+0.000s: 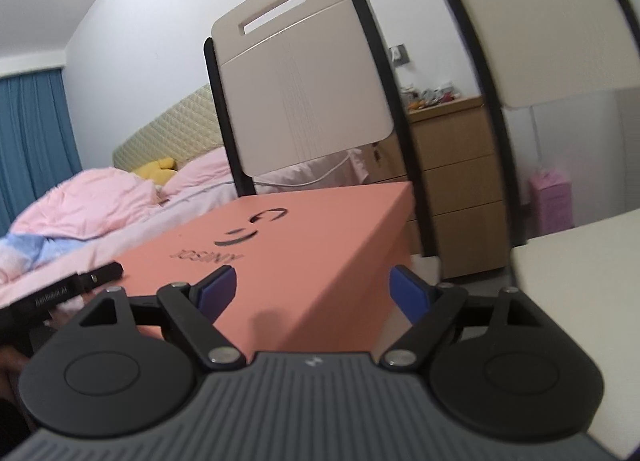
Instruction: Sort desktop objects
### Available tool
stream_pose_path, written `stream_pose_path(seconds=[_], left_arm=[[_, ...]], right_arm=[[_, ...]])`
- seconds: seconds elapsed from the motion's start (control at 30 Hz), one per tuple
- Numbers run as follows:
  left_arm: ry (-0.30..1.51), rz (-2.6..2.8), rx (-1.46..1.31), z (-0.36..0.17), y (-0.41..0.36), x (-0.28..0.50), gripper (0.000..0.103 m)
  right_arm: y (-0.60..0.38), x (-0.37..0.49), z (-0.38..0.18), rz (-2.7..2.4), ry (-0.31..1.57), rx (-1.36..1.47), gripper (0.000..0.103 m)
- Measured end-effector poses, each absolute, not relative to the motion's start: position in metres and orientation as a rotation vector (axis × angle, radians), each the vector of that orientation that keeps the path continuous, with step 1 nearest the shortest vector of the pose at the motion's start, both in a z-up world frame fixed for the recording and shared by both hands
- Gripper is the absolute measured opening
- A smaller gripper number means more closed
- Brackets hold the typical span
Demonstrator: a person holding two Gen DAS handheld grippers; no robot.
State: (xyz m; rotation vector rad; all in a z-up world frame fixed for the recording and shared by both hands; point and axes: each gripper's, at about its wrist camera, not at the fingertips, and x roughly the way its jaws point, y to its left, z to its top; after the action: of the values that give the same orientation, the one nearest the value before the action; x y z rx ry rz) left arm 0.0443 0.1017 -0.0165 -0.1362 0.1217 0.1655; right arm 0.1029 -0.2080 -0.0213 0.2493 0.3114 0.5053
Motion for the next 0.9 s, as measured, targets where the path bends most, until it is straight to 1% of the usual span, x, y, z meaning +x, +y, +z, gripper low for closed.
stream_pose_path(seconds=[0.1, 0.2, 0.23, 0.27, 0.37, 0.5, 0.63, 0.77, 0.9], left_arm=[[0.111, 0.172, -0.142, -0.015, 0.101, 0.041, 0.101], [0.097, 0.189, -0.134, -0.013, 0.099, 0.038, 0.101], [0.089, 0.191, -0.134, -0.013, 0.098, 0.037, 0.101], [0.079, 0.191, -0.137, -0.012, 0.099, 0.035, 0.101], [0.055, 0.198, -0.156, -0.010, 0.101, 0.032, 0.101], [0.048, 0.204, -0.170, -0.009, 0.103, 0.031, 0.101], [0.046, 0.208, -0.178, -0.008, 0.104, 0.031, 0.101], [0.042, 0.208, -0.188, -0.008, 0.106, 0.031, 0.101], [0.036, 0.204, -0.191, -0.008, 0.107, 0.029, 0.101]], right_arm=[[-0.209, 0.089, -0.020, 0.466, 0.310, 0.205, 0.086], [-0.207, 0.073, -0.021, 0.420, 0.299, 0.184, 0.090], [-0.207, 0.066, -0.022, 0.413, 0.296, 0.190, 0.098], [-0.206, 0.060, -0.024, 0.412, 0.296, 0.199, 0.103], [-0.202, 0.046, -0.032, 0.442, 0.331, 0.221, 0.103], [-0.190, 0.036, -0.043, 0.410, 0.374, 0.183, 0.103], [-0.170, 0.052, -0.054, 0.378, 0.450, 0.107, 0.103], [-0.156, 0.071, -0.068, 0.339, 0.520, 0.097, 0.103], [-0.149, 0.076, -0.071, 0.338, 0.497, 0.112, 0.103]])
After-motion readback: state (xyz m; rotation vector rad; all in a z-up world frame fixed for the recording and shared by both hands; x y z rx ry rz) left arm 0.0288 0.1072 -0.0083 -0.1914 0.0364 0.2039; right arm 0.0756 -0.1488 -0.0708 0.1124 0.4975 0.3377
